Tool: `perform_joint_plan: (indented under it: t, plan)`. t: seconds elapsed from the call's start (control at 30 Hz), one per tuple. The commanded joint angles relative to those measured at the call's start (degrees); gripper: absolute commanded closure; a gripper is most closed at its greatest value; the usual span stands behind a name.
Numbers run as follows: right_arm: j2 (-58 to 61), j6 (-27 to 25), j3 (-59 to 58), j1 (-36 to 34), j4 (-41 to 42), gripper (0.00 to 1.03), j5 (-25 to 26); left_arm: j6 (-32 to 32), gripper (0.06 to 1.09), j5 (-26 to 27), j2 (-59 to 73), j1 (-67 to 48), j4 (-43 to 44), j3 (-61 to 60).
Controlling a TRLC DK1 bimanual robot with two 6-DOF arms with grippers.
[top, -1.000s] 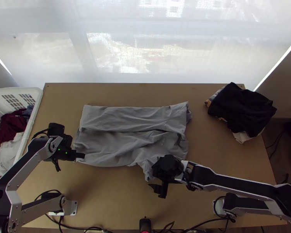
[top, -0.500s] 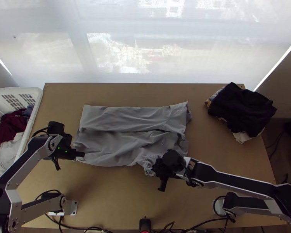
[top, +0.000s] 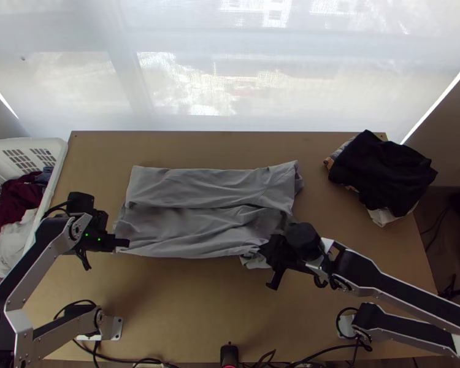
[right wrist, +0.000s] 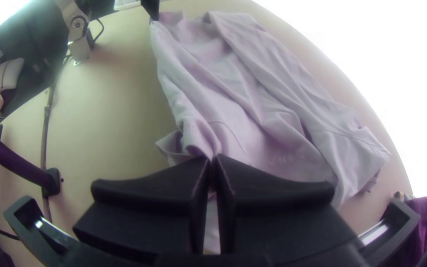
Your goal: Fold the t-shirt
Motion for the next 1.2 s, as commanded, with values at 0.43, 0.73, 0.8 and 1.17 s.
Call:
perform_joint_plan:
  t: [0.43,0.73,0.8,1.17]
  plan:
    - [-4.8,0.5,7.7,-6.9,-8.1,1.00,0.1,-0.5,1.05,1.0,-7.8,1.5,1.4,3.0]
    - [2.5,-3.5,12.3,-12.7,-7.2,1.00,-0.1,-1.5,1.05,1.0,-3.5,1.1,4.8,8.2]
    - [4.8,-4.8,14.0,-14.8,-7.2,1.00,-0.8,-1.7,1.05,1.0,-2.0,1.1,5.4,10.0]
    - [17.2,-8.9,25.5,-24.4,-6.8,1.00,-5.8,-2.0,1.05,0.9,8.8,1.5,6.6,21.9]
